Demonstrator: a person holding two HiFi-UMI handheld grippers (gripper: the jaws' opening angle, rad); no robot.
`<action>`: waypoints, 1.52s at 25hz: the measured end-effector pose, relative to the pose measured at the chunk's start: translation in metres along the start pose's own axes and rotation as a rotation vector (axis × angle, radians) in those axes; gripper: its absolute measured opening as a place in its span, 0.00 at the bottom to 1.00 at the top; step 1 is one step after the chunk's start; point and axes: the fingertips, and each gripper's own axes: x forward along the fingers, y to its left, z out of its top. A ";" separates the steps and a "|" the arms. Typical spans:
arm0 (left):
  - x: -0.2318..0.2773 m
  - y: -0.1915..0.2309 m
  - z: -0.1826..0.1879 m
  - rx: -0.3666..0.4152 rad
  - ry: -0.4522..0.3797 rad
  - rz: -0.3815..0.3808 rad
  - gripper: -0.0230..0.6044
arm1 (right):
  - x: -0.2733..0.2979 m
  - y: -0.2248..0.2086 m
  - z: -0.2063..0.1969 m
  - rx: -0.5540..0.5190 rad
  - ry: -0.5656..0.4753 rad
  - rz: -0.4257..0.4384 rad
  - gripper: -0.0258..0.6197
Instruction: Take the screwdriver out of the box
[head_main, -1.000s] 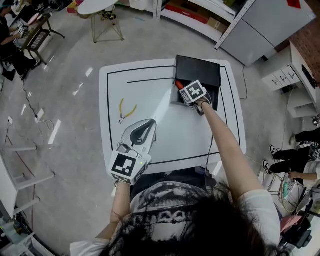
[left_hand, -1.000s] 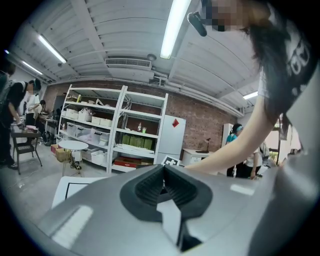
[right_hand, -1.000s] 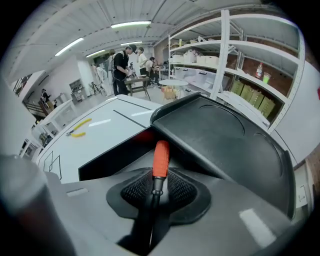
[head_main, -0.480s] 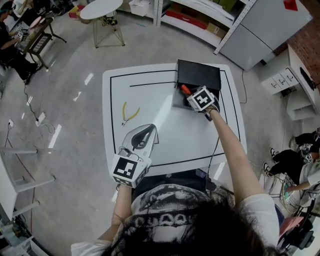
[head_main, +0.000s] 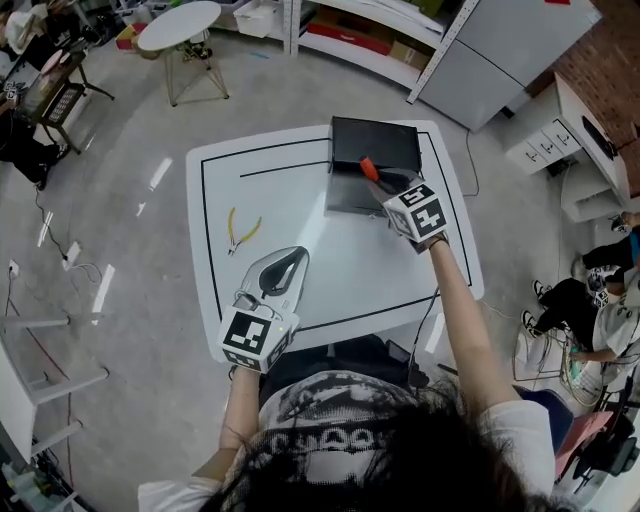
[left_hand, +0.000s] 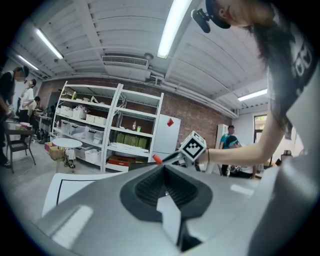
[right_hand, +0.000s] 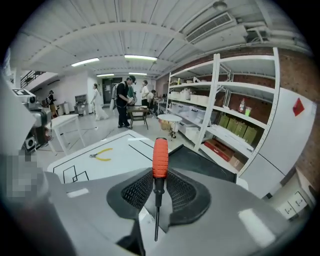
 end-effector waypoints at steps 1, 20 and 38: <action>0.003 -0.003 0.000 0.003 0.000 -0.007 0.04 | -0.009 0.002 0.004 0.004 -0.025 -0.002 0.17; 0.018 -0.135 0.003 0.061 0.007 -0.031 0.04 | -0.197 0.055 -0.064 0.234 -0.239 0.018 0.17; -0.029 -0.300 -0.030 0.028 0.020 0.038 0.04 | -0.329 0.118 -0.172 0.284 -0.306 0.150 0.17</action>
